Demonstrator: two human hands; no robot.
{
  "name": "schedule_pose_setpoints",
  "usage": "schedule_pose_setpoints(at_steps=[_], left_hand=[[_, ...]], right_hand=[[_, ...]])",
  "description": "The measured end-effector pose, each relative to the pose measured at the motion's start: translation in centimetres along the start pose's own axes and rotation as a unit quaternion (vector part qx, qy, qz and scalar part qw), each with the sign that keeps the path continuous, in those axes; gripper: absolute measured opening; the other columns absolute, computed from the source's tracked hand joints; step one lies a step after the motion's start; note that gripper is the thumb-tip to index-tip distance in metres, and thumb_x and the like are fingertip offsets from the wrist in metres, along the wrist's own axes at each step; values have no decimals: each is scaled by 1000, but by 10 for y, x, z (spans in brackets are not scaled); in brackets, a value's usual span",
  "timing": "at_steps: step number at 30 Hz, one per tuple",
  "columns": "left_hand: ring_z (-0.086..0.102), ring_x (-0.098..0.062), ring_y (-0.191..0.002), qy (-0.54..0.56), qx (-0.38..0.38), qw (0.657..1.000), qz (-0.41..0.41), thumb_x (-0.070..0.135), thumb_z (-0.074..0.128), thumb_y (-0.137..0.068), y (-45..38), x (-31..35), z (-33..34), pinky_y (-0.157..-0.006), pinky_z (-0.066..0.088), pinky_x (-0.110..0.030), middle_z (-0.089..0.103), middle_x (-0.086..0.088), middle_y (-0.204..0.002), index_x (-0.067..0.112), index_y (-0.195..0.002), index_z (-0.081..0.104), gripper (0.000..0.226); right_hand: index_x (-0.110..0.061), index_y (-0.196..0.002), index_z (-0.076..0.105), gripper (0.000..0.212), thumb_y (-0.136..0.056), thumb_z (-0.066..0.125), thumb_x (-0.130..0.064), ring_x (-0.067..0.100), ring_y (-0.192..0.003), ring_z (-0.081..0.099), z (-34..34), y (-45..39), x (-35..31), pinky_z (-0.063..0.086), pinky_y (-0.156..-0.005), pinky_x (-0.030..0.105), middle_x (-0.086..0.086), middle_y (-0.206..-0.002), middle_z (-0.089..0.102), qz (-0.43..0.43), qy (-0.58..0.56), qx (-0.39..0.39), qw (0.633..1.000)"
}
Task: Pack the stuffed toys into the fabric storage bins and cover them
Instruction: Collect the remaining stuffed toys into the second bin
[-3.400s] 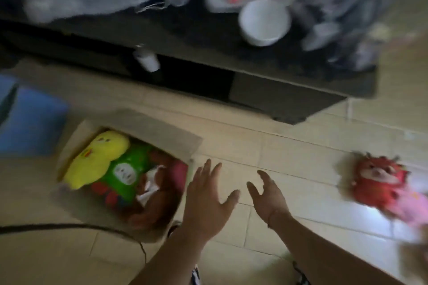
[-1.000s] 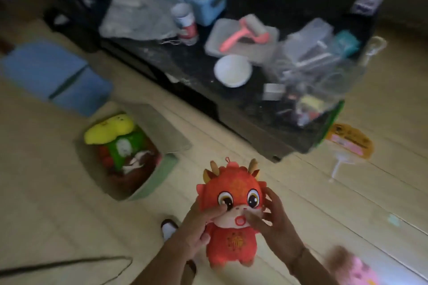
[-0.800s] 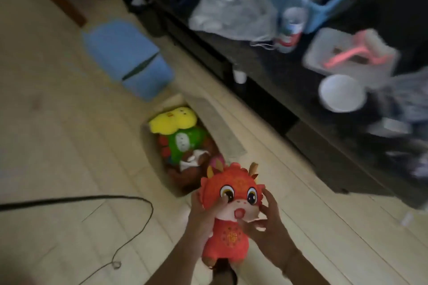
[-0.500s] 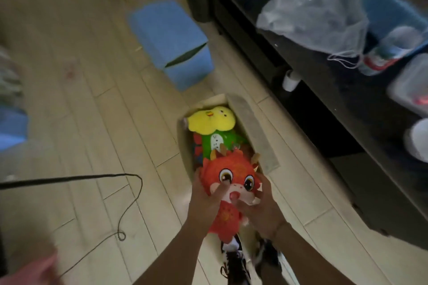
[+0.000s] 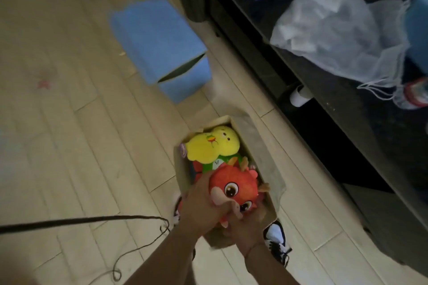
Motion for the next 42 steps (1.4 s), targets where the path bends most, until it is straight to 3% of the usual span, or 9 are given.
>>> schedule_pose_setpoints(at_steps=[2,5,9,16,23,26,33,36,42], left_hand=[[45,-15,-132,-63,-44,996,34,72,65,-61,-31,-11,8,-106,45,-42,34,14,-151,57,-141,20,93],[15,-28,-148,-237,-99,966,33,74,44,-69,-63,-34,15,-117,23,-47,0,0,-163,35,-153,7,100],[6,-31,-149,-349,-208,910,83,57,42,-89,-71,-62,4,-119,15,-51,4,-4,-163,35,-149,22,68],[-11,-37,-148,-423,-342,835,85,55,44,-91,-93,-105,17,-119,1,-55,-15,-4,-163,40,-151,12,70],[-3,-31,-149,-460,-230,854,83,60,51,-83,-134,-173,58,-117,-17,-44,10,0,-163,29,-152,16,83],[-5,-33,-150,-534,-249,799,118,61,43,-87,-141,-172,63,-112,-23,-54,6,-2,-163,27,-154,11,81],[8,-31,-149,-563,-264,771,137,55,39,-91,-80,-104,59,-118,3,-57,14,-4,-162,28,-150,21,68],[13,-29,-148,-539,-245,781,197,55,43,-85,-21,-59,83,-118,12,-53,12,-1,-162,33,-150,20,73],[-16,-26,-149,-509,-215,739,385,74,57,-64,136,6,195,-115,0,-60,-18,4,-162,40,-152,-9,115]], right_hand=[[-24,-126,31,52,-89,63,-7,15,-80,59,11,-19,-5,55,-48,20,-1,-100,56,16,-8,21,1000],[-25,-134,39,65,-80,74,-27,22,-106,58,27,-46,3,50,-80,31,-4,-121,54,4,103,46,994],[-44,-131,43,72,-65,63,-65,25,-123,52,44,-58,1,47,-96,39,-4,-139,47,1,266,54,962],[-49,-147,7,66,-93,46,-42,33,-147,5,73,-104,-3,34,-111,47,-2,-159,-20,-53,597,-89,795],[-44,-148,-3,81,-90,53,-32,32,-147,11,77,-151,40,20,-116,53,1,-158,-23,-6,636,-157,755],[-42,-149,-3,84,-90,55,-32,37,-141,23,79,-156,31,27,-112,53,3,-158,-23,6,673,-172,720],[-36,-151,11,75,-79,21,-57,29,-147,14,42,-72,38,14,-117,54,1,-162,-3,-65,505,-96,856],[-37,-150,12,75,-83,44,-49,26,-146,15,-16,-9,69,26,-115,49,-4,-161,-1,-15,378,-20,925],[-36,-150,-4,83,-88,52,-41,28,-124,52,-192,132,200,53,-90,40,-7,-161,-9,185,95,245,947]])
Point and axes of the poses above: each hand's wrist, its own y-axis away from the middle knuckle, its own z-axis out of the palm, x = y × z, the point moved 3 cm from there along -y, towards the middle knuckle
